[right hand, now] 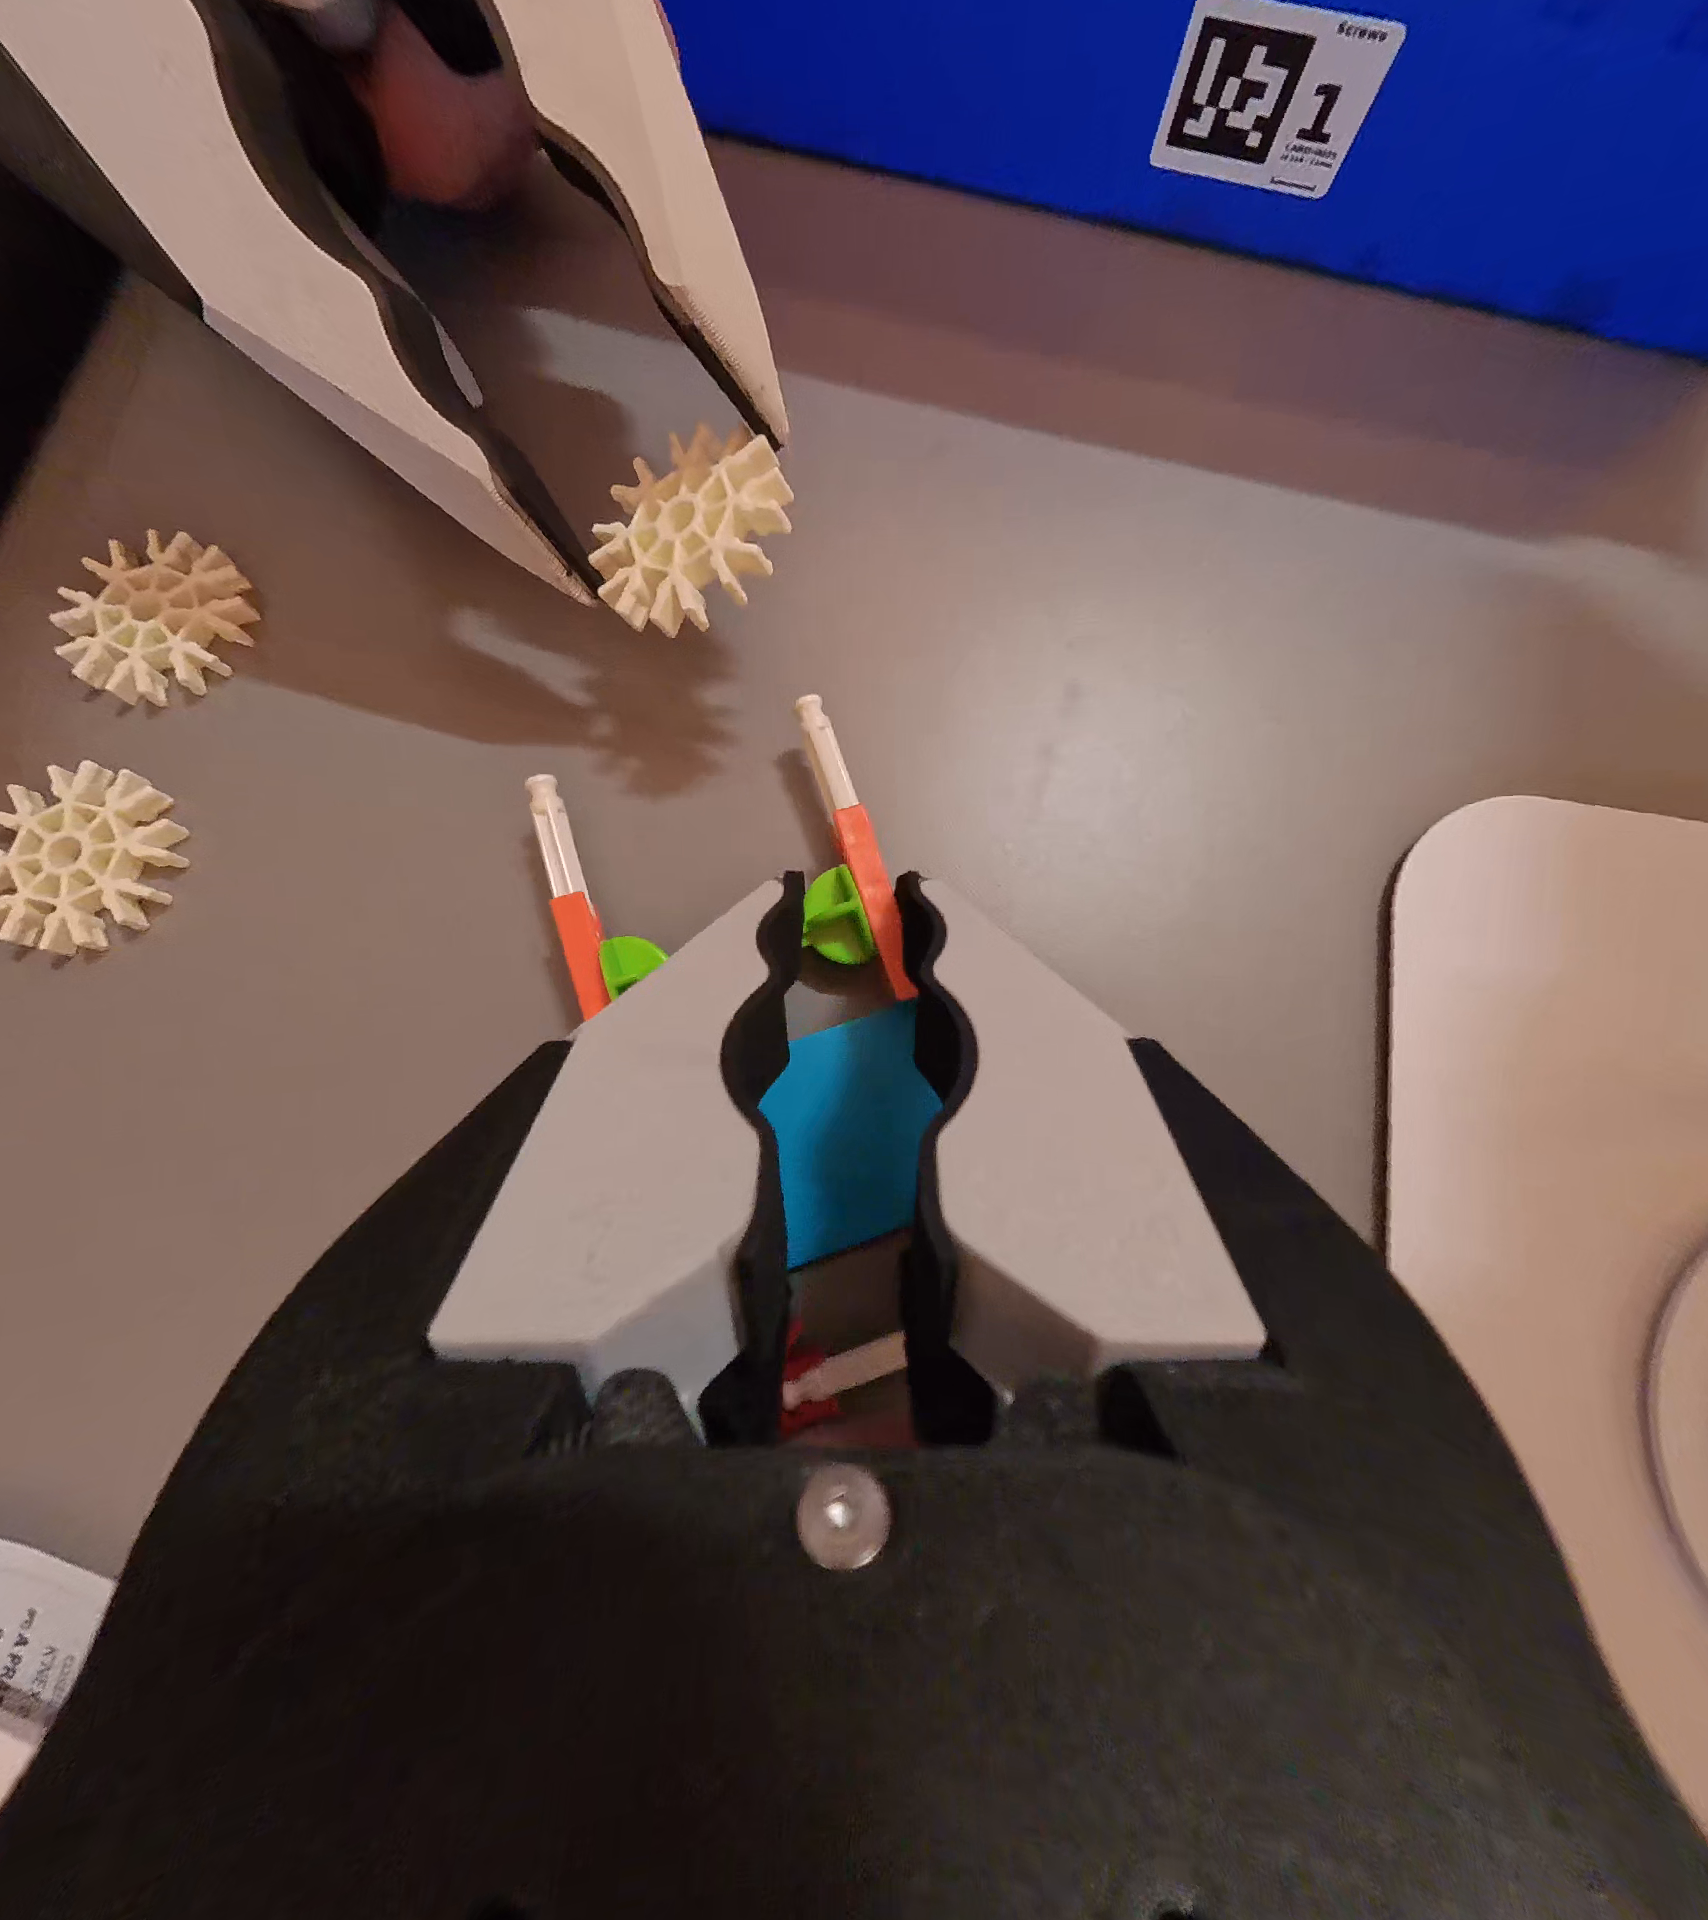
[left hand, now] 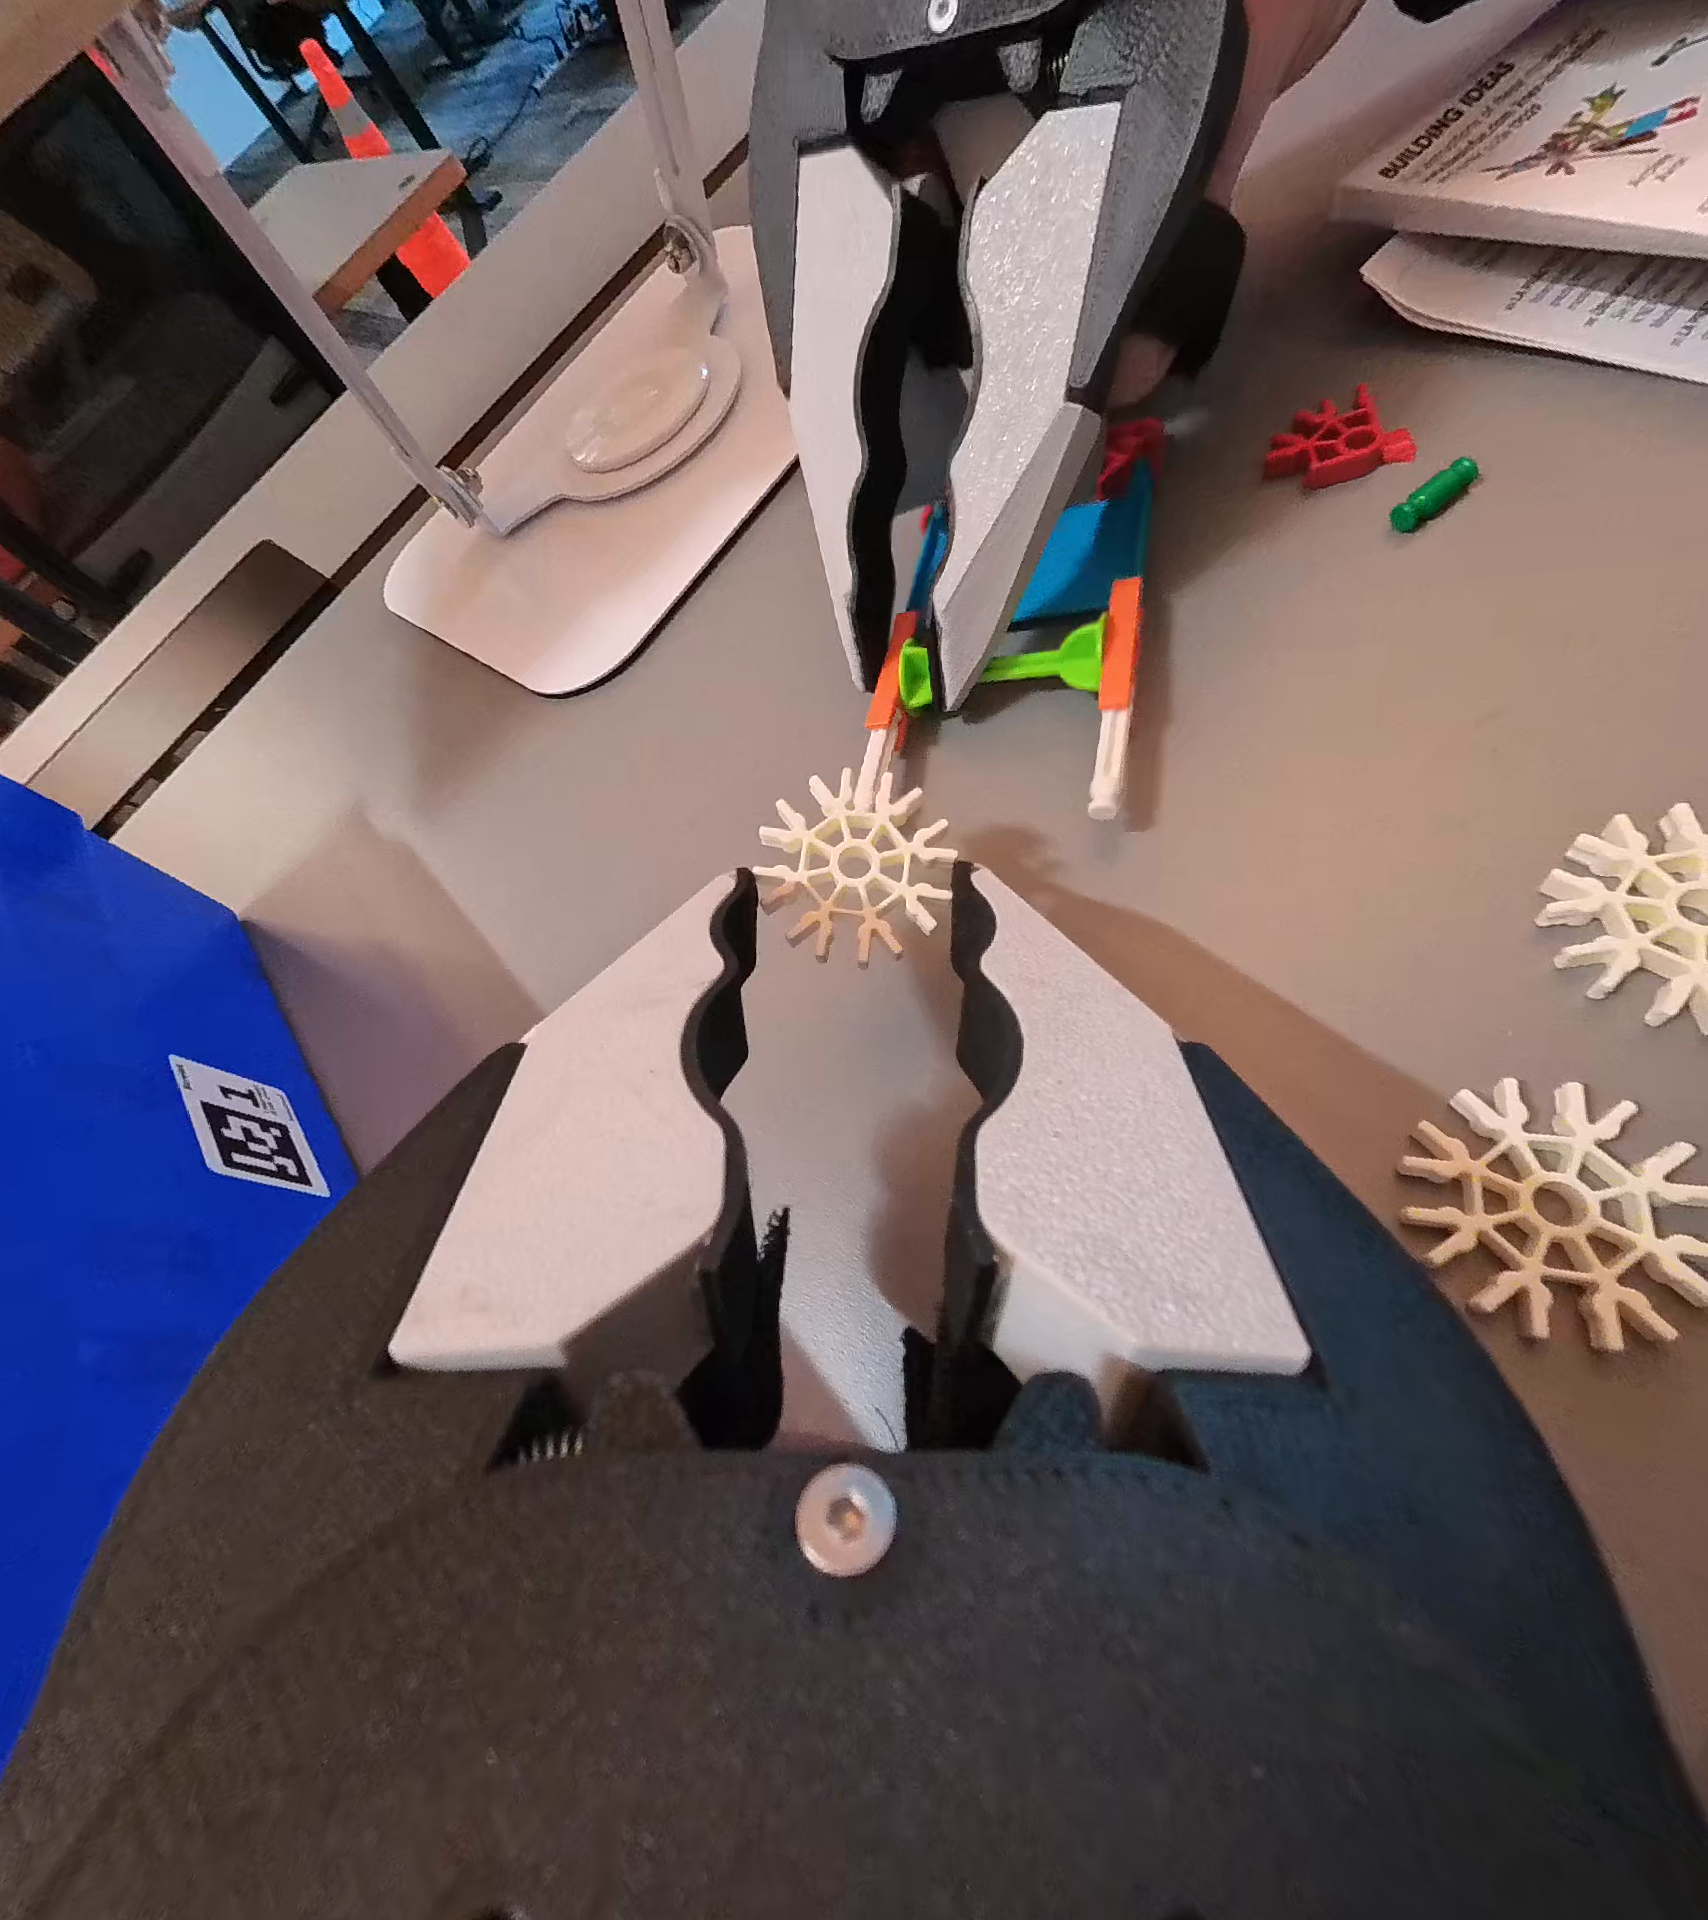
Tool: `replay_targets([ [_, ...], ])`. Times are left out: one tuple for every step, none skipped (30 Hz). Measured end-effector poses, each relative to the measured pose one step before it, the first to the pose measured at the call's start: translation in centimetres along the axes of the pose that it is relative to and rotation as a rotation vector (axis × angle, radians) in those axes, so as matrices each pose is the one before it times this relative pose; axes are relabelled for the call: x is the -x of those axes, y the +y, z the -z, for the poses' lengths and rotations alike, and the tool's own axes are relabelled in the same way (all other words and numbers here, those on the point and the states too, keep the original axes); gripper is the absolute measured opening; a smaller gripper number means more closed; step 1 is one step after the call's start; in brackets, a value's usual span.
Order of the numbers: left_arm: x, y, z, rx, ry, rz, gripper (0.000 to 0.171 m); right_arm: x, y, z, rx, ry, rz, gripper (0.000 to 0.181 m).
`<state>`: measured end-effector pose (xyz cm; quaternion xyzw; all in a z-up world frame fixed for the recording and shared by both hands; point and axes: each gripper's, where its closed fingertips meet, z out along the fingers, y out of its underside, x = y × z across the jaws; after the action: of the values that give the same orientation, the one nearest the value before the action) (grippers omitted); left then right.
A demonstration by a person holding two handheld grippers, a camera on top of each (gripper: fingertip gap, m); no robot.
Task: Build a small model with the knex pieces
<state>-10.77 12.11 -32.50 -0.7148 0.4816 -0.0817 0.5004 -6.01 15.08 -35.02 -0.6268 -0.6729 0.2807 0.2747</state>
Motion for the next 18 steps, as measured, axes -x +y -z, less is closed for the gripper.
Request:
replay_targets([
  [0.025, 0.022, -0.03, 0.00123, -0.0025, -0.0012, 0.036, -0.005, 0.016, 0.022, 0.0031, -0.0003, 0.0011, 0.016],
  [0.066, -0.006, -0.044, 0.00111, -0.0053, -0.0032, 0.036, 0.023, 0.034, 0.038, 0.0038, 0.0011, 0.0044, 0.016],
  [0.09, -0.052, -0.033, -0.00066, -0.0078, -0.0047, 0.036, 0.044, 0.048, 0.035, 0.0041, -0.0016, 0.0024, 0.016],
  [0.056, -0.108, -0.027, -0.00318, -0.0064, -0.0056, 0.036, 0.046, 0.046, 0.044, 0.0044, -0.002, 0.0016, 0.016],
  [0.036, -0.138, -0.041, -0.00443, -0.0055, -0.0072, 0.036, -0.015, 0.035, 0.05, 0.0044, 0.003, 0.0046, 0.015],
  [0.087, -0.088, -0.059, -0.0016, -0.0087, -0.0088, 0.036, -0.047, 0.011, 0.049, 0.0032, 0.005, 0.0051, 0.015],
  [0.115, -0.07, -0.066, -0.001, -0.0118, -0.0121, 0.036, 0.046, -0.009, 0.035, 0.0021, -0.0013, 0.0, 0.015],
  [0.128, -0.095, -0.053, -0.00271, -0.0138, -0.0167, 0.036, 0.074, -0.006, 0.04, 0.0015, -0.0051, -0.0034, 0.015],
  [0.132, -0.089, -0.061, -0.0013, -0.0162, -0.0209, 0.036, 0.037, -0.013, 0.029, -0.0002, -0.0041, -0.0042, 0.015],
  [0.154, -0.041, -0.064, 0.00078, -0.0202, -0.0255, 0.036, 0.042, -0.012, 0.037, -0.0013, -0.0062, -0.0076, 0.015],
  [0.116, 0.024, -0.066, 0.00467, -0.0194, -0.0246, 0.036, 0.073, 0.019, 0.041, -0.0011, -0.0092, -0.01, 0.015],
  [0.017, -0.006, -0.048, 0.00334, -0.0162, -0.0285, 0.036, 0.063, 0.019, 0.035, -0.0021, -0.0092, -0.0085, 0.015],
  [0.038, 0.033, -0.041, 0.00606, -0.0192, -0.0307, 0.036, 0.066, -0.008, 0.037, -0.0039, -0.009, -0.0078, 0.015],
  [-0.005, 0.037, -0.061, 0.00843, -0.0155, -0.0279, 0.036, 0.084, 0.025, 0.035, -0.0025, -0.0105, -0.0087, 0.015],
  [-0.02, -0.085, -0.042, 0.00115, -0.0138, -0.025, 0.036, 0.067, 0.055, 0.02, 0.0002, -0.0098, -0.0083, 0.015],
  [0.107, -0.166, 0.003, -0.0014, -0.0214, -0.0287, 0.036, 0.035, 0.088, 0.019, 0.0011, -0.0071, -0.0064, 0.015],
  [0.209, -0.063, -0.032, 0.00644, -0.0262, -0.028, 0.036, 0.04, 0.065, 0.002, 0.0, -0.007, -0.0046, 0.015],
  [0.052, -0.084, -0.06, 0.00242, -0.0161, -0.0258, 0.036, 0.079, 0.055, 0.001, -0.0011, -0.0087, -0.0052, 0.015],
])
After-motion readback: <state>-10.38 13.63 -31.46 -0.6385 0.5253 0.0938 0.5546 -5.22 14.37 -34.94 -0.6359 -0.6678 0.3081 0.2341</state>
